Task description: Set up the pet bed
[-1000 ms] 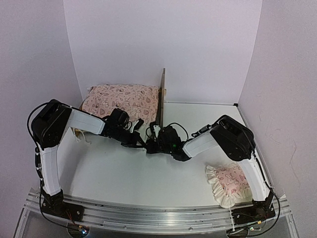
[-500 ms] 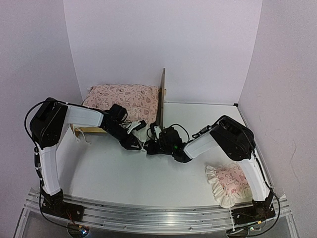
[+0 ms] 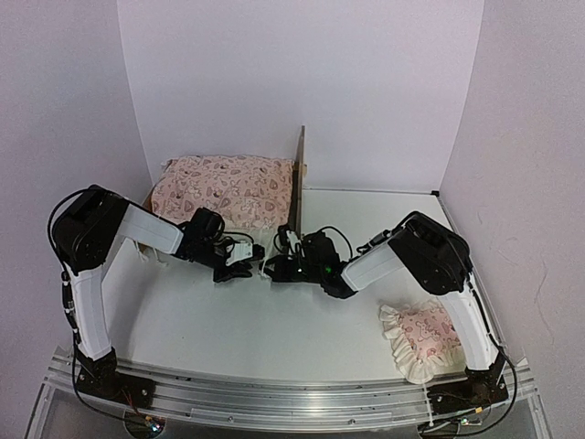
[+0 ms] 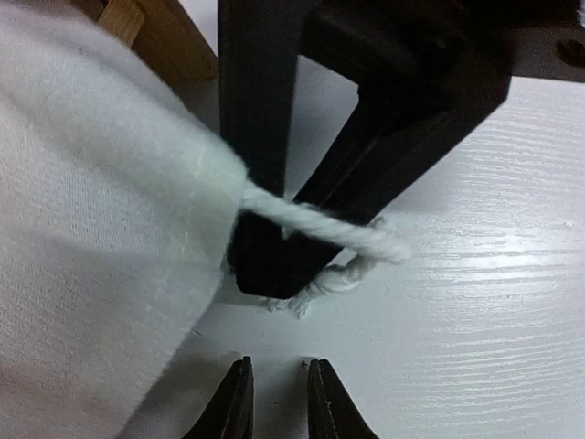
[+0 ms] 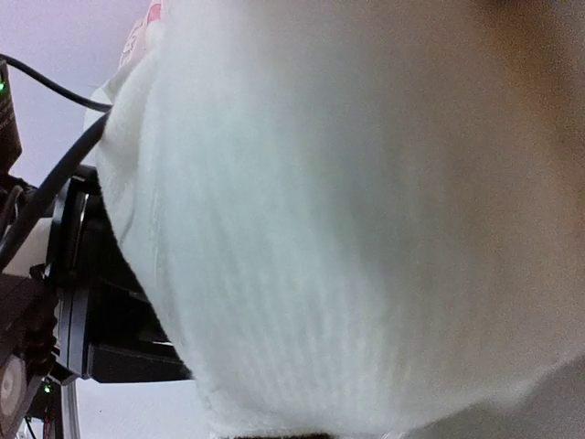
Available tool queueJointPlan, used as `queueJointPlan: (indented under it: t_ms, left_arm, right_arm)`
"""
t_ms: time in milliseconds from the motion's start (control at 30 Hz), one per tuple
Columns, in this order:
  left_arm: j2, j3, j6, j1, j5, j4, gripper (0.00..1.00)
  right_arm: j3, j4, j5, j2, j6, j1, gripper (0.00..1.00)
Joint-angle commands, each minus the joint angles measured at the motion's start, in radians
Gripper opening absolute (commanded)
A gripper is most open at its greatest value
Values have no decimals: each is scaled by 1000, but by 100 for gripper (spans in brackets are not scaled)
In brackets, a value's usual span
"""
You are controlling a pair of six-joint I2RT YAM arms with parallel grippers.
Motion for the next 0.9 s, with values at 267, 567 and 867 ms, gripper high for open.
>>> queueJointPlan:
  t_ms: [267,567,867]
  left_arm:
    - [-36,-254,286,-22,82,656,20]
    - [-31,-285,303,-22,60,721,13]
    - [-14,-260,363,-23,93,611,20]
  right_arm:
    - [4,-25,3,43,69,-22,0]
    - [13,-25,6,50,78,-23,0]
    - [17,-22,3,50,83,-25,0]
